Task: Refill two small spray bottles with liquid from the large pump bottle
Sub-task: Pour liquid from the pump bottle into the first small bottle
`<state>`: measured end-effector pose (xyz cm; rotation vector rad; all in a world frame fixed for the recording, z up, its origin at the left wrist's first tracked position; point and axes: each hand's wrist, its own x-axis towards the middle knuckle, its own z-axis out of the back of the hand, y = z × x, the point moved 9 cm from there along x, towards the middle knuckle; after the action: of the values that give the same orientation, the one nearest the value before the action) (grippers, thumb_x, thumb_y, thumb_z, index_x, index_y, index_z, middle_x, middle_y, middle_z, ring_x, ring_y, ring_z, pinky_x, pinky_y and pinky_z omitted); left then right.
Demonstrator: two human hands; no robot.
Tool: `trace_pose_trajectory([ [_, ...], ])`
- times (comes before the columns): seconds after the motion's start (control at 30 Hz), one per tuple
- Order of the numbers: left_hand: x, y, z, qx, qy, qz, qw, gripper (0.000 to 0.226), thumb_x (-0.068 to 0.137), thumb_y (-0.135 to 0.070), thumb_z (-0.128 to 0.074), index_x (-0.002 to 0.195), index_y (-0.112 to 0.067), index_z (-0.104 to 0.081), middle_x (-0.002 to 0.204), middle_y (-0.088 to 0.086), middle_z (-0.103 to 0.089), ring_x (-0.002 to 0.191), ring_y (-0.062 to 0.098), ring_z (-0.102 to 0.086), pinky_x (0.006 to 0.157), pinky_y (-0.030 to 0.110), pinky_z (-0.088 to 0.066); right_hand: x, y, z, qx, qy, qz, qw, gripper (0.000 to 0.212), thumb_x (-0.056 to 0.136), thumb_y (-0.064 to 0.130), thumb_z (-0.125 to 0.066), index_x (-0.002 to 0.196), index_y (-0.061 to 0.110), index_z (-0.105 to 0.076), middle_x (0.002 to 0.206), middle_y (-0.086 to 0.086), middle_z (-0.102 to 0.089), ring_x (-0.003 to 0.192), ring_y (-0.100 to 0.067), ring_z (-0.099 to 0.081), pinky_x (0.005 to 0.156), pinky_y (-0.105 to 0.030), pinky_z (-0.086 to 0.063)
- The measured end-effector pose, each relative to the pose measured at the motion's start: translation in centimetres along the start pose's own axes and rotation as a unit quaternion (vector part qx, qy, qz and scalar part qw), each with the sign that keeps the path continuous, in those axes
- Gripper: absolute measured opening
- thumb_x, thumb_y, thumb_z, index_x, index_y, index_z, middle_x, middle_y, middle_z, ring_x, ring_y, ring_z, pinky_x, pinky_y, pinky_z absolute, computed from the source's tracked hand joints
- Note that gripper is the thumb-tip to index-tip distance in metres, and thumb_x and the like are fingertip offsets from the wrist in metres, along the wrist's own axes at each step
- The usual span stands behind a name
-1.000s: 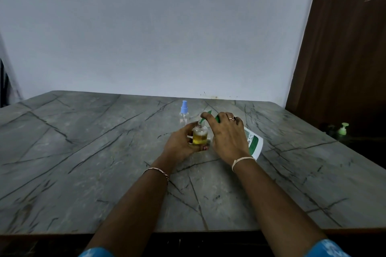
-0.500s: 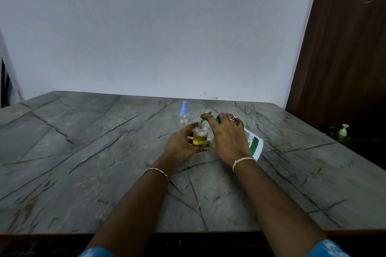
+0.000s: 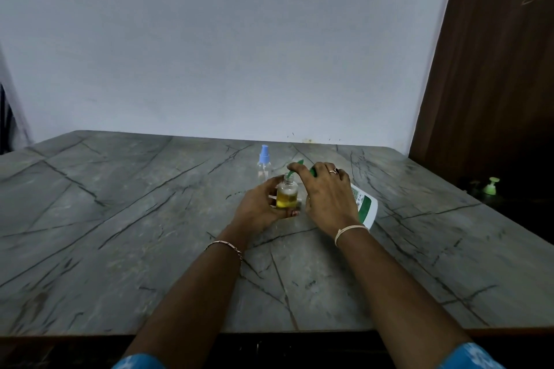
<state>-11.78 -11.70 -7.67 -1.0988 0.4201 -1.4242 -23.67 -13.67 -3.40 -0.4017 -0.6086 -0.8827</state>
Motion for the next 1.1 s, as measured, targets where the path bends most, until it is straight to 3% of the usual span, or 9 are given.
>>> trace_pose_trajectory([
  [0.2, 0.1, 0.1, -0.1, 0.005, 0.004, -0.008, 1.0, 0.079, 0.066, -0.025, -0.084, 0.135, -0.024, -0.046, 0.117, -0.001, -0.065, 0.096, 0.01, -0.062, 0.088, 0.023, -0.049, 0.1, 0.2, 0.0, -0.01, -0.008, 0.002, 1.0, 0.071, 0.079, 0.016, -0.065, 0.14, 0.033, -0.032, 0.117, -0.01, -0.055, 0.111, -0.03, -0.05, 0.097, -0.046, -0.038],
  [0.4, 0.0, 0.2, -0.1, 0.008, 0.007, -0.01, 1.0, 0.08, 0.066, -0.025, -0.084, 0.136, -0.024, -0.045, 0.117, 0.0, -0.064, 0.096, 0.008, -0.061, 0.083, 0.016, -0.045, -0.3, -0.1, 0.2, -0.011, -0.006, 0.014, 1.0, 0.076, 0.08, 0.011, -0.061, 0.142, 0.036, -0.026, 0.115, -0.01, -0.054, 0.11, -0.03, -0.049, 0.095, -0.046, -0.039],
  [0.7, 0.4, 0.5, -0.1, -0.008, 0.002, -0.004, 1.0, 0.08, 0.064, -0.022, -0.086, 0.134, -0.027, -0.047, 0.104, -0.008, -0.063, 0.087, 0.003, -0.062, 0.073, 0.004, -0.046, 0.2, 0.3, 0.4, 0.023, -0.007, 0.006, 1.0, 0.072, 0.076, 0.017, -0.066, 0.139, 0.033, -0.034, 0.118, -0.01, -0.054, 0.113, -0.029, -0.049, 0.096, -0.044, -0.038],
  [0.83, 0.4, 0.7, -0.1, 0.011, -0.003, -0.003, 1.0, 0.081, 0.064, -0.028, -0.086, 0.135, -0.029, -0.047, 0.109, -0.006, -0.064, 0.092, 0.007, -0.064, 0.082, 0.015, -0.048, -0.1, -0.4, 0.2, 0.056, 0.015, 0.032, 0.998, 0.077, 0.079, 0.023, -0.066, 0.143, 0.037, -0.026, 0.119, -0.006, -0.055, 0.116, -0.027, -0.048, 0.098, -0.044, -0.038],
  [1.0, 0.5, 0.8, 0.0, 0.029, -0.007, -0.008, 1.0, 0.081, 0.063, -0.031, -0.086, 0.135, -0.028, -0.047, 0.11, -0.007, -0.065, 0.095, 0.008, -0.063, 0.089, 0.023, -0.05, -0.3, -0.9, 0.1, 0.073, 0.065, 0.048, 0.994, 0.094, 0.072, 0.05, -0.068, 0.145, 0.05, -0.008, 0.144, 0.003, -0.043, 0.142, -0.024, -0.023, 0.11, -0.063, -0.011],
  [1.03, 0.5, 0.7, 0.0, 0.028, -0.008, -0.011, 1.0, 0.082, 0.063, -0.031, -0.086, 0.135, -0.028, -0.047, 0.112, -0.006, -0.066, 0.096, 0.009, -0.064, 0.09, 0.025, -0.051, -0.3, -0.9, 0.1, 0.088, 0.076, 0.048, 0.992, 0.097, 0.071, 0.052, -0.068, 0.144, 0.053, -0.004, 0.145, 0.005, -0.04, 0.142, -0.024, -0.022, 0.111, -0.064, -0.012],
  [1.1, 0.5, 0.7, 0.1, 0.035, -0.008, -0.014, 0.999, 0.081, 0.064, -0.031, -0.085, 0.135, -0.027, -0.046, 0.115, -0.004, -0.066, 0.096, 0.009, -0.064, 0.09, 0.024, -0.051, -0.4, -0.8, 0.4, 0.121, 0.087, 0.055, 0.987, 0.102, 0.069, 0.053, -0.07, 0.144, 0.055, -0.001, 0.142, 0.005, -0.043, 0.135, -0.023, -0.033, 0.108, -0.057, -0.031],
])
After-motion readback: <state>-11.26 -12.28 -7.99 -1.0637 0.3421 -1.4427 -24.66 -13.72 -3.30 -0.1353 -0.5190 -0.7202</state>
